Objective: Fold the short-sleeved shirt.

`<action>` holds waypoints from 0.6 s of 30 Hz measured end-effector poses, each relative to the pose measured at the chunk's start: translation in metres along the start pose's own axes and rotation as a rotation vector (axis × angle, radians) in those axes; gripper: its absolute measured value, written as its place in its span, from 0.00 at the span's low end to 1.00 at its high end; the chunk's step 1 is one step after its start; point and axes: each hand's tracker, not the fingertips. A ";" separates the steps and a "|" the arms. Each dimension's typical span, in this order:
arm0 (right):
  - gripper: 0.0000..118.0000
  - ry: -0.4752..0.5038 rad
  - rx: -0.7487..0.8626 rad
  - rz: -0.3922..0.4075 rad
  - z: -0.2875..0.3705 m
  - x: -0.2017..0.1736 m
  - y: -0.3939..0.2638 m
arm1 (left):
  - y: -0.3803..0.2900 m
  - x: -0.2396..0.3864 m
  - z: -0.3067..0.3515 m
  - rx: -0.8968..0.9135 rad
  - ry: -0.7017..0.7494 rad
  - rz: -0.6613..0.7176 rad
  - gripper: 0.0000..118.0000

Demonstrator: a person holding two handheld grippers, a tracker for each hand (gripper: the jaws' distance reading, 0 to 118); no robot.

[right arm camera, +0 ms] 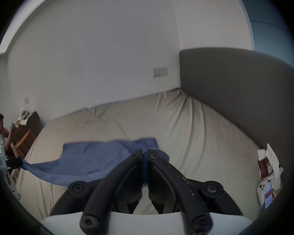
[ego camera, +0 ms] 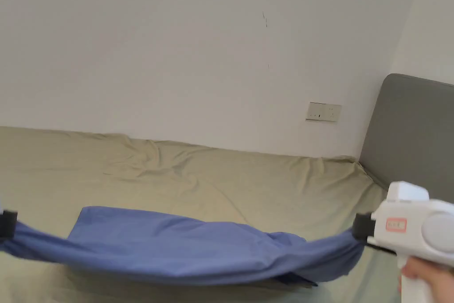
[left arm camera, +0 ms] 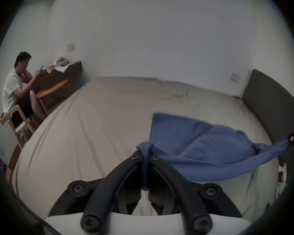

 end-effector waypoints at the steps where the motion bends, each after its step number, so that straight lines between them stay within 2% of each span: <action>1: 0.06 0.007 -0.028 0.009 0.006 0.005 -0.018 | -0.018 -0.004 0.006 -0.022 -0.020 0.008 0.05; 4: 0.06 0.034 -0.071 0.005 0.032 0.020 -0.072 | -0.069 -0.017 0.027 -0.066 -0.094 0.045 0.05; 8: 0.06 0.060 -0.125 -0.048 0.075 0.038 -0.137 | -0.124 -0.030 0.063 -0.057 -0.097 0.042 0.05; 14: 0.06 0.036 -0.119 -0.001 0.140 0.052 -0.199 | -0.169 -0.051 0.126 -0.006 -0.130 0.050 0.05; 16: 0.06 0.040 -0.111 -0.004 0.164 0.059 -0.213 | -0.186 -0.065 0.153 0.024 -0.127 0.105 0.05; 18: 0.06 0.030 -0.111 -0.039 0.183 0.068 -0.225 | -0.206 -0.082 0.175 0.036 -0.120 0.170 0.05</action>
